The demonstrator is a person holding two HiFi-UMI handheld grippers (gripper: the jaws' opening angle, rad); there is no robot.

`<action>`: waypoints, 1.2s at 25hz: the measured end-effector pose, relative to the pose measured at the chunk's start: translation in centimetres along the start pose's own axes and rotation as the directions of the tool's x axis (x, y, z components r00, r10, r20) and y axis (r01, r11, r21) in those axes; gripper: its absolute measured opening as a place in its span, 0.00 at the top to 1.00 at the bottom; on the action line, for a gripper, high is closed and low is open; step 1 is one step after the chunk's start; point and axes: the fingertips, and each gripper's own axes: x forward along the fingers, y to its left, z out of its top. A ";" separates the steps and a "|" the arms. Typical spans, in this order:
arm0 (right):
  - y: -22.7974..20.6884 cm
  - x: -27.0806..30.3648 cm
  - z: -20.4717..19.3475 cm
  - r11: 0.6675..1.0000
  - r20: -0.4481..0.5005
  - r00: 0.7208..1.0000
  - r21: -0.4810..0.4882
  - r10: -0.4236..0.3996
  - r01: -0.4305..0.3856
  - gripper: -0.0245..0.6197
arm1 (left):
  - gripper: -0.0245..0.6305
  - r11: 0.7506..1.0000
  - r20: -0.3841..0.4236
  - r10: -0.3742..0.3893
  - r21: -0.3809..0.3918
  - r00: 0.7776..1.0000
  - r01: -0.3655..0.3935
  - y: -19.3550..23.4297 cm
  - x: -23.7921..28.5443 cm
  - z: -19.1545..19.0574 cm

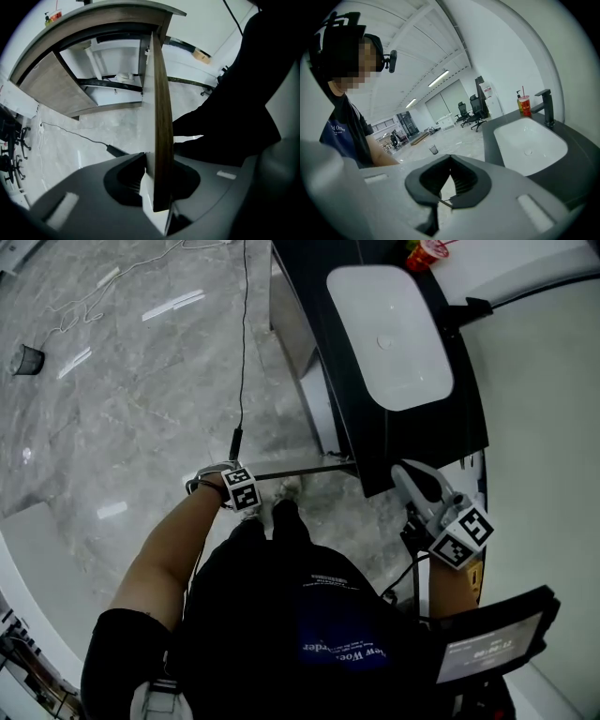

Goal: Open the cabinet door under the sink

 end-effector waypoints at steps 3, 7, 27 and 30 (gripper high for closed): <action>1.5 0.3 -0.8 1.000 -0.009 1.000 -0.001 0.006 -0.006 0.96 | 0.85 0.998 0.028 -0.036 -0.040 0.999 0.038 -2.5 0.6 0.4; 3.5 0.7 -1.1 1.000 -0.014 1.000 -0.014 0.014 -0.014 0.96 | 0.84 0.989 0.087 -0.059 -0.128 0.994 0.070 -5.5 1.0 0.5; 3.0 1.2 2.2 0.967 -0.093 0.972 -0.118 0.215 -0.225 0.96 | 0.74 0.882 0.104 0.001 -0.469 0.995 0.048 -9.3 1.7 0.5; 2.5 0.9 2.7 0.961 -0.088 0.968 -0.124 0.237 -0.247 0.96 | 0.70 0.850 0.144 0.018 -0.523 0.989 0.061 -8.9 0.4 1.0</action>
